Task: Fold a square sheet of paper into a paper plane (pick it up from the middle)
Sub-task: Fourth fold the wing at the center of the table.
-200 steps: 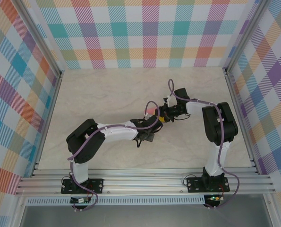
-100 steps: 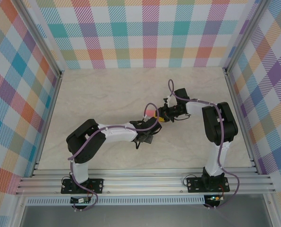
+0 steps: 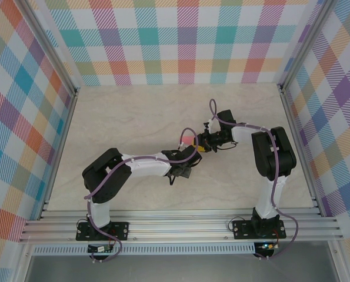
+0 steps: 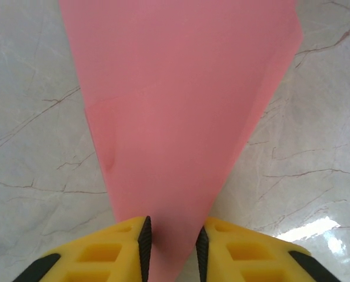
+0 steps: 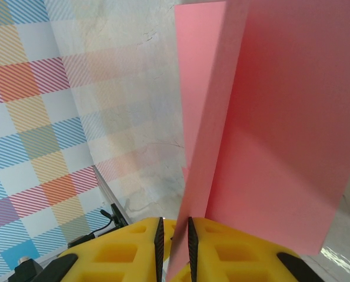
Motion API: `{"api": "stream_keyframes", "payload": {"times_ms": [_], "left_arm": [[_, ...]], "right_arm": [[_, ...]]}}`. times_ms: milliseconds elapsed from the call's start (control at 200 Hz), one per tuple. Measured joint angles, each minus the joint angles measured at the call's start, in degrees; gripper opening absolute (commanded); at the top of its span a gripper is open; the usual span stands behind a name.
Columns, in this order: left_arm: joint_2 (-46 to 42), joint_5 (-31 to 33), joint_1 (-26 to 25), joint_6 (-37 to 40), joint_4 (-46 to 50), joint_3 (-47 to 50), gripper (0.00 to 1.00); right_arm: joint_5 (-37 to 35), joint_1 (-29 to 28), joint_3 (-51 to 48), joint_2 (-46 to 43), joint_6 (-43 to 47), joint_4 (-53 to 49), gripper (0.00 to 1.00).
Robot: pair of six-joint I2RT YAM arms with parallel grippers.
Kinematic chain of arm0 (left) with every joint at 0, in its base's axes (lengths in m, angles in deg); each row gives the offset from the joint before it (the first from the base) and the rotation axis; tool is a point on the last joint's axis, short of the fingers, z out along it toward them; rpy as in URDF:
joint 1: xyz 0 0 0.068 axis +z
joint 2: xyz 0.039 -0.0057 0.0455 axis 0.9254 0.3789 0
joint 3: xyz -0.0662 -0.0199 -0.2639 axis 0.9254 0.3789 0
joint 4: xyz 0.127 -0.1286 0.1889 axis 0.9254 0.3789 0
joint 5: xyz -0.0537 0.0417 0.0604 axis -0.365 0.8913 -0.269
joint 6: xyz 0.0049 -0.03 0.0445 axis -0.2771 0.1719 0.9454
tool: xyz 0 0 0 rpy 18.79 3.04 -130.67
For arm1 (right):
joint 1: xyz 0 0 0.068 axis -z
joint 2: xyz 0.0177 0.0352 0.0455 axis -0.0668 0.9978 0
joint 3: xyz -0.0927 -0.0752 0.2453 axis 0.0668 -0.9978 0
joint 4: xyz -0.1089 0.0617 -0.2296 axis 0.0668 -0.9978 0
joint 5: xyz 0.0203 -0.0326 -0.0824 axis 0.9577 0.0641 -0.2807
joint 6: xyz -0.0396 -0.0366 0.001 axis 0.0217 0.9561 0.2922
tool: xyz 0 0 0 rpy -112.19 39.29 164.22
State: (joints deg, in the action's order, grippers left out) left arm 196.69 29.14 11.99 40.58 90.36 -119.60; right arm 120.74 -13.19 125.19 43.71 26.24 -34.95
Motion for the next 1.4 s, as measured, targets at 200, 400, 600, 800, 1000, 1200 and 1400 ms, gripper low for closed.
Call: {"api": "stream_keyframes", "payload": {"times_ms": [200, 400, 600, 800, 1000, 1200, 1400], "left_arm": [[0.0, 0.0, 0.0, 0.33, -0.17, 0.0, 0.15], [0.0, -0.02, 0.0, 1.42, -0.17, 0.0, 0.09], [-0.2, -1.55, 0.17, 2.47, -0.68, 0.2, 0.05], [-2.32, -9.42, 2.47, 3.89, -5.09, 2.34, 0.03], [-2.51, -18.53, 5.84, 4.28, -9.68, 4.31, 0.03], [-3.17, -26.38, 9.33, 2.14, -17.0, 9.07, 0.02], [-3.85, -34.03, 12.79, -1.97, -24.7, 13.75, 0.02]], "right_arm": [[-0.42, 0.0, 0.0, 0.04, 0.0, -0.02, 0.21], [-1.42, 0.0, 0.0, 0.04, 0.24, -0.48, 0.27], [-4.87, 0.31, -0.02, -1.05, 1.73, -3.19, 0.35], [-9.92, 2.29, -3.43, -9.49, 2.32, -3.78, 0.46], [-12.92, 3.56, -8.7, -16.83, 2.27, -2.25, 0.45], [-10.73, 3.39, -10.86, -17.27, 1.57, -0.37, 0.33], [-8.24, 1.92, -11.21, -16.41, 1.29, 1.64, 0.18]]}}
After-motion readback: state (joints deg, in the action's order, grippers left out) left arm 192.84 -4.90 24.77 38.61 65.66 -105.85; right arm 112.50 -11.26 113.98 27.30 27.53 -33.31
